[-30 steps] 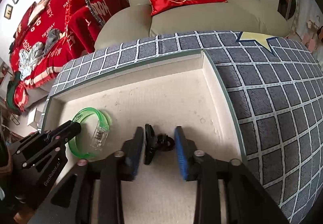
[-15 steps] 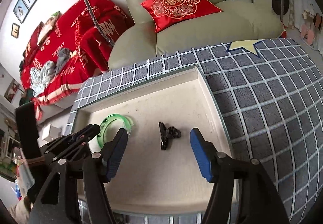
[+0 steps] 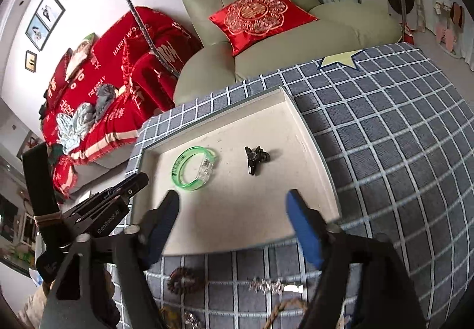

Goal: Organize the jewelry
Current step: 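Lower the green bangle into the tray and open the left tool, then withdraw both tools from the tray toward the remaining jewelry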

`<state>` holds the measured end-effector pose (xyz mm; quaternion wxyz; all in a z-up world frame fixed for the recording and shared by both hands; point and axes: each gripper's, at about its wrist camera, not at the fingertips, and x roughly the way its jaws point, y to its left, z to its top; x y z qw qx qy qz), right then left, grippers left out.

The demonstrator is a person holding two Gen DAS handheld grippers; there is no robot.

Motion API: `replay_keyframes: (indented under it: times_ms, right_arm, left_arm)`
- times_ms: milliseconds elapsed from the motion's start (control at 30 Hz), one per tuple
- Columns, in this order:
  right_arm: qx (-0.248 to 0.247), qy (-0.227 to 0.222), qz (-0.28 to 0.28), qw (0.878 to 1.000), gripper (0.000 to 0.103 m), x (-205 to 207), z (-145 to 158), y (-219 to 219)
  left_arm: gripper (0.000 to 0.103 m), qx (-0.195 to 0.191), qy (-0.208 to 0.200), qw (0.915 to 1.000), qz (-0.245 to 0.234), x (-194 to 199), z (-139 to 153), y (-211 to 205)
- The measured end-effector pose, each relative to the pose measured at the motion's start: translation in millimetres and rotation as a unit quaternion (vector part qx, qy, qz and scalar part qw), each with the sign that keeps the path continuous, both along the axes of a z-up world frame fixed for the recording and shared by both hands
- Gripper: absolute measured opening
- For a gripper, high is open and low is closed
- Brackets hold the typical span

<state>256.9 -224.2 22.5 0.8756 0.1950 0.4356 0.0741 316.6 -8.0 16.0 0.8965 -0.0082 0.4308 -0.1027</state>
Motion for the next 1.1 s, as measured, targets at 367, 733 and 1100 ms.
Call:
replay_keyframes:
  times_ms: [367, 733, 1100]
  right_arm:
    - [0.011, -0.016, -0.022, 1.000, 0.086, -64.8, 15.7, -12.2]
    - [0.011, -0.048, -0.066, 0.997, 0.103, -130.3, 14.5, -20.5]
    - [-0.030, 0.001, -0.037, 0.999, 0.103, -174.7, -7.6, -8.1]
  left_arm:
    - [0.025, -0.029, 0.000, 0.9995, -0.013, -60.4, 12.3, 16.5]
    - [0.103, -0.002, -0.040, 0.9992, -0.008, -110.3, 7.5, 20.8]
    - [0.103, 0.002, 0.009, 1.0000, 0.003, -146.5, -41.6, 40.5]
